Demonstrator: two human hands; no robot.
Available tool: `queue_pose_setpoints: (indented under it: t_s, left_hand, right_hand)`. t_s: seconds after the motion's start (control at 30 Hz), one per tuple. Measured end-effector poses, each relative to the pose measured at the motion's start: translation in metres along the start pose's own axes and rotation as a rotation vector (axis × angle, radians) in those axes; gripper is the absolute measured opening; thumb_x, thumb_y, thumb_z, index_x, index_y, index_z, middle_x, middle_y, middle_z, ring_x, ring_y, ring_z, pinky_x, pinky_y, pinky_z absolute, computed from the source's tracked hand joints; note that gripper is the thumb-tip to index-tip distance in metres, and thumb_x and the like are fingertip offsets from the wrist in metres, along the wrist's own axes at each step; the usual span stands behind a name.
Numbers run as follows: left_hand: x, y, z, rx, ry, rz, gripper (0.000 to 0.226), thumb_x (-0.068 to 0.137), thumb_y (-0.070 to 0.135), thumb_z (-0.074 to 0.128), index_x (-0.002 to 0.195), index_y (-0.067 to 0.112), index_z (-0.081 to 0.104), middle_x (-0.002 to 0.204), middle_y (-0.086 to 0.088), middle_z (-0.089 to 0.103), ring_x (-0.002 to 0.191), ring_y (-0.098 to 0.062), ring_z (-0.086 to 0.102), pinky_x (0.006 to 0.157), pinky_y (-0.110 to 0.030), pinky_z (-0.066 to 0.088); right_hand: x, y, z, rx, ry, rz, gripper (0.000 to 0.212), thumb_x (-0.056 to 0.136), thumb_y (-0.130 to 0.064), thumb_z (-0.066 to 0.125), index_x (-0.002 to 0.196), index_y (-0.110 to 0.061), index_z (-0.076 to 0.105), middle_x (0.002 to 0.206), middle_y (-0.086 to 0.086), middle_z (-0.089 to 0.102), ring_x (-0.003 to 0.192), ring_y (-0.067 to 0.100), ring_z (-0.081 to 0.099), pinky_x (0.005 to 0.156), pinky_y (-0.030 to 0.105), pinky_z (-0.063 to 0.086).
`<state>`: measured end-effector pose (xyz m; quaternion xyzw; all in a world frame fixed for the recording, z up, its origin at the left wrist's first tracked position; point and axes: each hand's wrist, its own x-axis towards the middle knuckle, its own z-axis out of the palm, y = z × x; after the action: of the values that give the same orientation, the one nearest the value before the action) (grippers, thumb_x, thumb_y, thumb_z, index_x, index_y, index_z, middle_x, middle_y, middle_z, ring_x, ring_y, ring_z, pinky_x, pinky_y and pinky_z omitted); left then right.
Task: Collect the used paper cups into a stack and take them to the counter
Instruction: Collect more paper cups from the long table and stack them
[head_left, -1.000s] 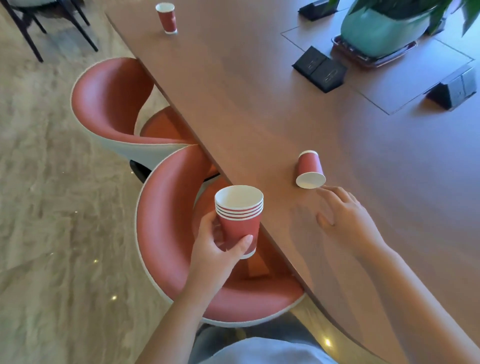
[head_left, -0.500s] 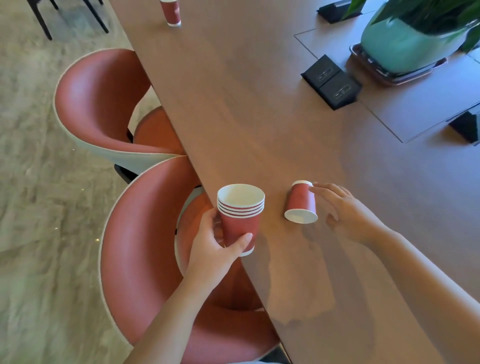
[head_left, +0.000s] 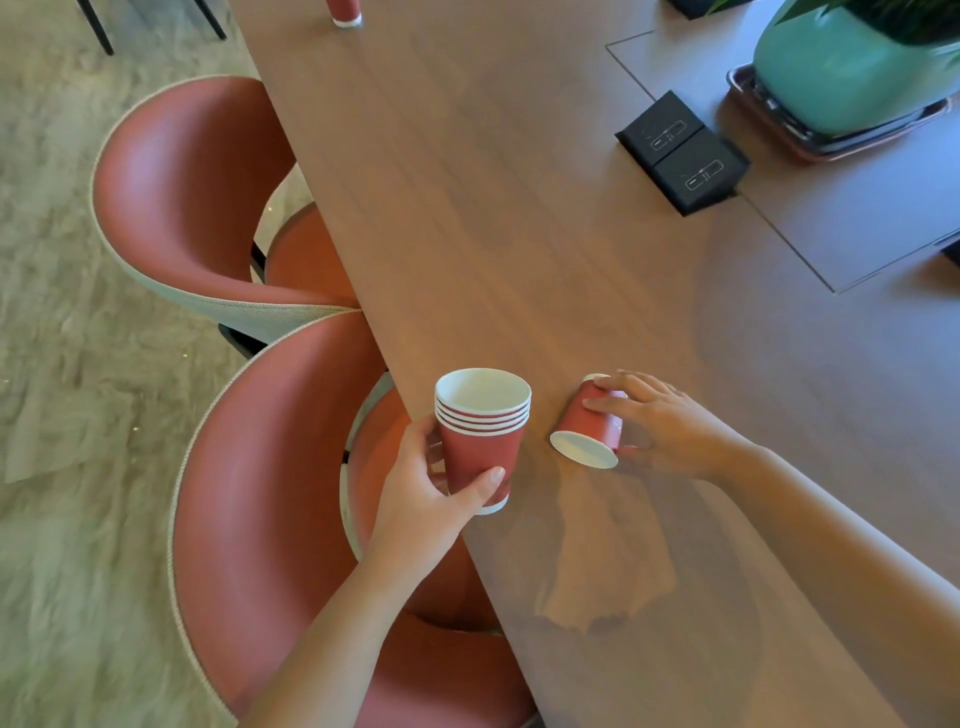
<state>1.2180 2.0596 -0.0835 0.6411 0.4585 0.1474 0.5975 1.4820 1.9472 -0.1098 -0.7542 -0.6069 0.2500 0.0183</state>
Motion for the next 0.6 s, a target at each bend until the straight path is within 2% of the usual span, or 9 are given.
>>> queue_pose_setpoints:
  t_s: [0.07,0.2,0.27,0.43,0.6]
  left_hand:
    - [0.001,0.0,0.003,0.019,-0.004,0.006,0.075,0.055,0.047,0.077,0.121,0.028,0.047,0.113,0.013,0.063,0.1,-0.005,0.063,0.083,-0.03,0.055]
    - [0.001,0.001,0.004,0.031,-0.018,0.006,0.074,0.058,0.043,0.079,0.123,0.028,0.046,0.115,0.011,0.062,0.102,-0.008,0.062,0.082,-0.027,0.055]
    - [0.001,0.0,0.003,0.03,-0.018,0.005,0.07,0.06,0.04,0.08,0.122,0.028,0.047,0.114,0.01,0.062,0.102,-0.01,0.063,0.082,-0.027,0.055]
    - [-0.001,0.001,0.003,0.045,0.003,0.005,0.064,0.064,0.034,0.081,0.118,0.031,0.047,0.113,0.012,0.062,0.101,-0.008,0.063,0.08,-0.024,0.054]
    - [-0.006,0.002,0.004,0.043,0.006,0.012,0.066,0.064,0.036,0.081,0.12,0.031,0.046,0.114,0.012,0.061,0.102,-0.011,0.062,0.082,-0.03,0.056]
  right_hand:
    - [0.002,0.001,0.003,-0.048,0.029,-0.021,0.066,0.075,-0.046,0.065,0.133,-0.036,0.036,0.141,-0.007,0.033,0.134,0.017,0.022,0.109,0.034,0.019]
    - [0.007,-0.001,0.009,-0.062,0.044,-0.032,0.069,0.072,-0.053,0.064,0.132,-0.035,0.036,0.134,-0.008,0.041,0.133,0.017,0.026,0.109,0.038,0.021]
    - [0.009,-0.003,0.014,-0.048,0.074,-0.026,0.07,0.07,-0.053,0.065,0.131,-0.034,0.037,0.132,-0.008,0.044,0.129,0.016,0.032,0.107,0.034,0.022]
    - [0.012,-0.011,0.025,0.065,0.088,0.059,0.07,0.067,-0.046,0.069,0.127,-0.027,0.039,0.124,-0.006,0.049,0.117,0.017,0.044,0.099,0.032,0.034]
    - [0.008,-0.016,0.035,0.184,0.109,0.165,0.068,0.066,-0.044,0.071,0.124,-0.022,0.042,0.113,-0.002,0.051,0.106,0.019,0.048,0.086,0.033,0.043]
